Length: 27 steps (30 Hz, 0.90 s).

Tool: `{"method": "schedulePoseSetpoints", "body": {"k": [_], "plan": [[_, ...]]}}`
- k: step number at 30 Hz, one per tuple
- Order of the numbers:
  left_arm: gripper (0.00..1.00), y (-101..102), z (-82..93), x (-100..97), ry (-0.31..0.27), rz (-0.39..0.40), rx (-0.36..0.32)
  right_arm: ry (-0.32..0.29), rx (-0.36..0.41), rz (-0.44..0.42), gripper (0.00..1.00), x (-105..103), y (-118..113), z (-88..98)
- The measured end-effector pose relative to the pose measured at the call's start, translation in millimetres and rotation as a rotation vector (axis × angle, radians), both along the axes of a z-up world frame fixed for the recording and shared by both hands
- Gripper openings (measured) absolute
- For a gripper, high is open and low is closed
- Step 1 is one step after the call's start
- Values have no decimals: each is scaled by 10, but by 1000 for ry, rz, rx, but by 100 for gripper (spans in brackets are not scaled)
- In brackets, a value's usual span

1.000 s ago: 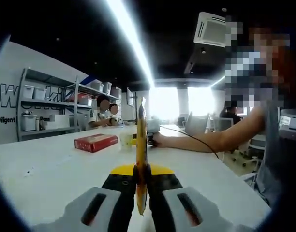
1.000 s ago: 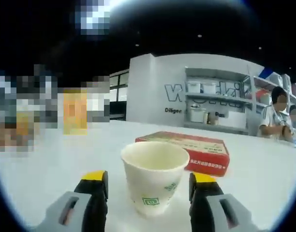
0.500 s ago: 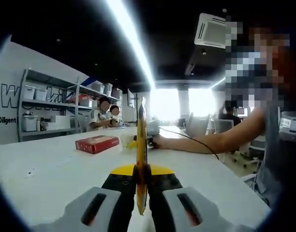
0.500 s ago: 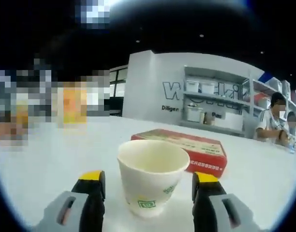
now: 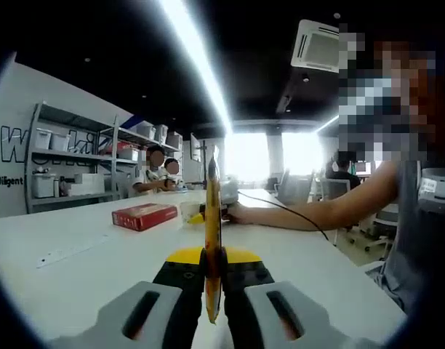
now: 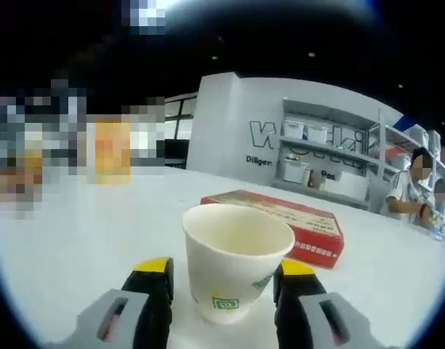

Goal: Tear open the coffee pouch, take out the coffee, and pour the coffee from the pouch into the cup

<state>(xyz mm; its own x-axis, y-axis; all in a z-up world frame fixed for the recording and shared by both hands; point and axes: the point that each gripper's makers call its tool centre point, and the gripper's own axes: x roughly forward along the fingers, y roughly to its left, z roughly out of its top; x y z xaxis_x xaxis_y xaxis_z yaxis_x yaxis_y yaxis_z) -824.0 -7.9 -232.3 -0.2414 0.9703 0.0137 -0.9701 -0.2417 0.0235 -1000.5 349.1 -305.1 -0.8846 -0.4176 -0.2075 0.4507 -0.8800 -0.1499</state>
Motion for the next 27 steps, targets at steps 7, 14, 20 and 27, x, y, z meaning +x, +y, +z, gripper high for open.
{"method": "schedulePoseSetpoints", "body": {"k": [7, 14, 20, 27], "plan": [[11, -20, 21, -8, 0, 6, 7, -3, 0, 6, 47, -43, 50, 0], [11, -6, 4, -1, 0, 2, 0, 2, -2, 2, 44, -31, 48, 15], [11, -13, 10, -10, -3, 2, 6, 47, -59, -16, 43, 44, 51, 148], [11, -19, 23, -11, 3, 3, 6, 173, -181, 6, 42, 156, 27, 527]]}}
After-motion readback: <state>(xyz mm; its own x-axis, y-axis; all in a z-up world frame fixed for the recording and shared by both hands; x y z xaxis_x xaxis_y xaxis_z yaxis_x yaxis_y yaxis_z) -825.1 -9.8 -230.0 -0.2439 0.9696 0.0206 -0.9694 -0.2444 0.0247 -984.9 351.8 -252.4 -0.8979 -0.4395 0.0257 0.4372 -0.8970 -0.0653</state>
